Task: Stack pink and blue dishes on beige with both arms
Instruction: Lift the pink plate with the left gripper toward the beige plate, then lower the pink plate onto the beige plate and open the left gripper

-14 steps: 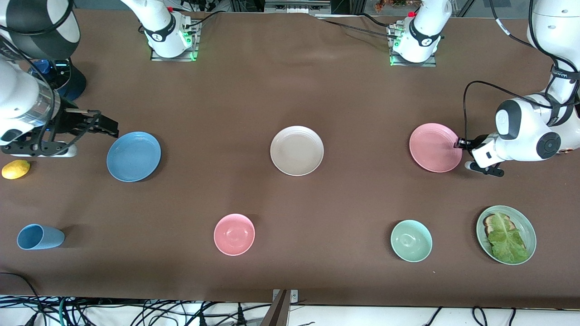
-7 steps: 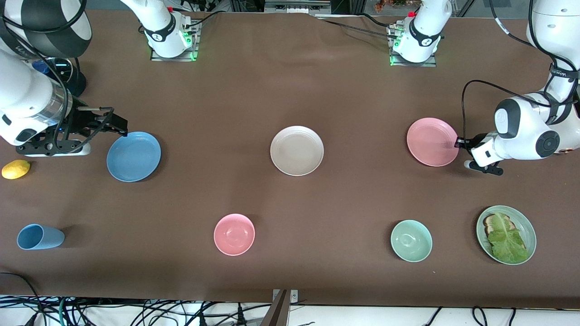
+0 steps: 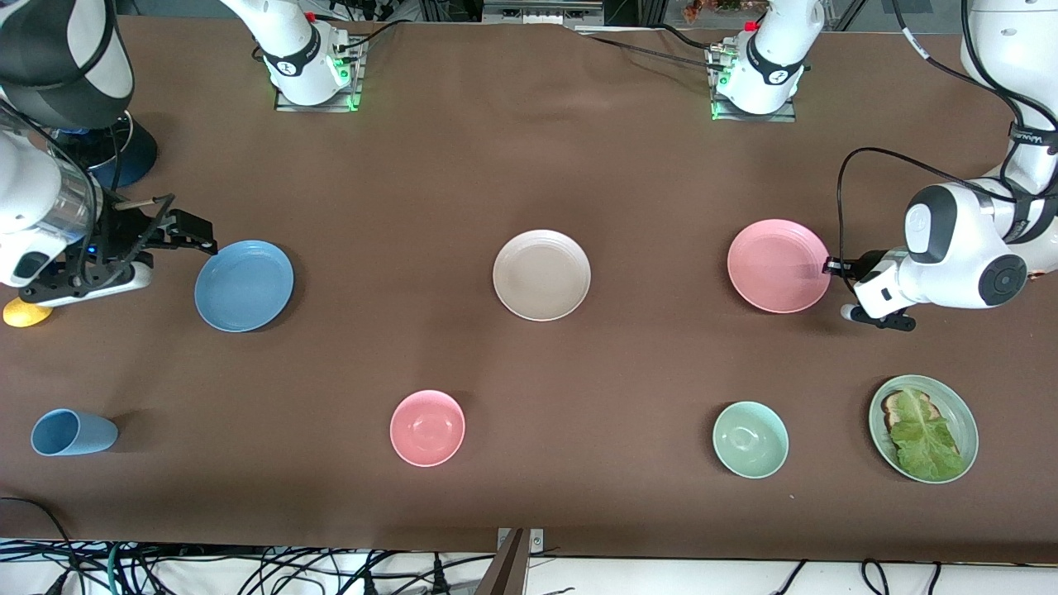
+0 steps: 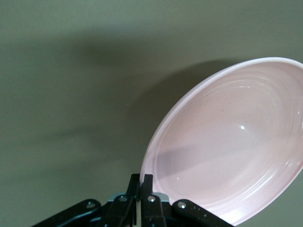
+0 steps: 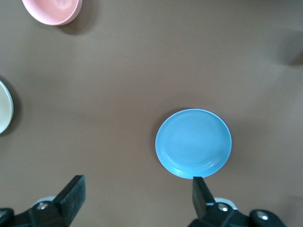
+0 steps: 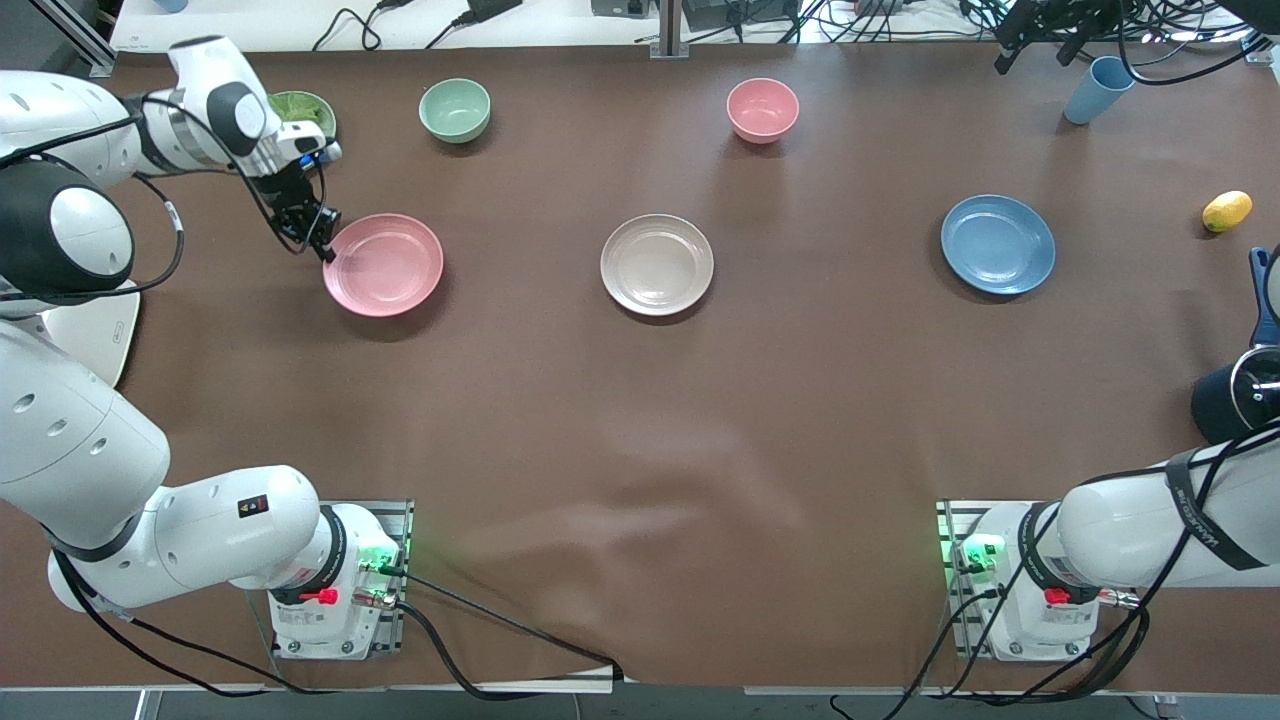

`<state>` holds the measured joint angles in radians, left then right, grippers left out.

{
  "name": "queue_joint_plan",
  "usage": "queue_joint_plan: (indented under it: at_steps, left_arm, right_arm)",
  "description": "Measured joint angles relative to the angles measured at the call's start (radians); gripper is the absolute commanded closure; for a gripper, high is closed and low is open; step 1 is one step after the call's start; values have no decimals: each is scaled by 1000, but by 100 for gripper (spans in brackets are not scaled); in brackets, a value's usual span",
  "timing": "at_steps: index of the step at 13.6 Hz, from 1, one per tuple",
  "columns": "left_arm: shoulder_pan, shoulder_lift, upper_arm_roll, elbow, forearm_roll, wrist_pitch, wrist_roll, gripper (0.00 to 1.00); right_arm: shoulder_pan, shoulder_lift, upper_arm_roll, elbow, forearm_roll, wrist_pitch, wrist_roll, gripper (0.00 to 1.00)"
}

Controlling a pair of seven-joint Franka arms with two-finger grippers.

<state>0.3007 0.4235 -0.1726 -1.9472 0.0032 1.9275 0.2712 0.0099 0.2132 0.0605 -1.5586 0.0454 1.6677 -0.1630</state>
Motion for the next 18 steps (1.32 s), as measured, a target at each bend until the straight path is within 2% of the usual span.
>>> queue_joint_plan:
  at_steps: [4, 8, 12, 14, 18]
  left_arm:
    - [-2, -6, -103, 62, -79, -111, -103, 100]
    - [-3, -12, -259, 70, -120, -123, -309, 100]
    - [-13, -13, -403, 71, -137, -105, -513, 100]
    - [-55, -11, -437, 70, -138, -74, -599, 100]
    - [-197, -1, -442, 56, -139, 27, -735, 100]
  right_arm:
    - [-2, 22, -3, -31, -9, 26, -7, 0]
    - [-10, 31, -44, -77, -40, 81, -22, 0]
    - [-41, 42, -81, -166, -41, 175, -90, 0]
    - [-70, 43, -87, -213, -41, 227, -109, 0]
    - [-145, 84, -99, -307, -43, 366, -165, 4]
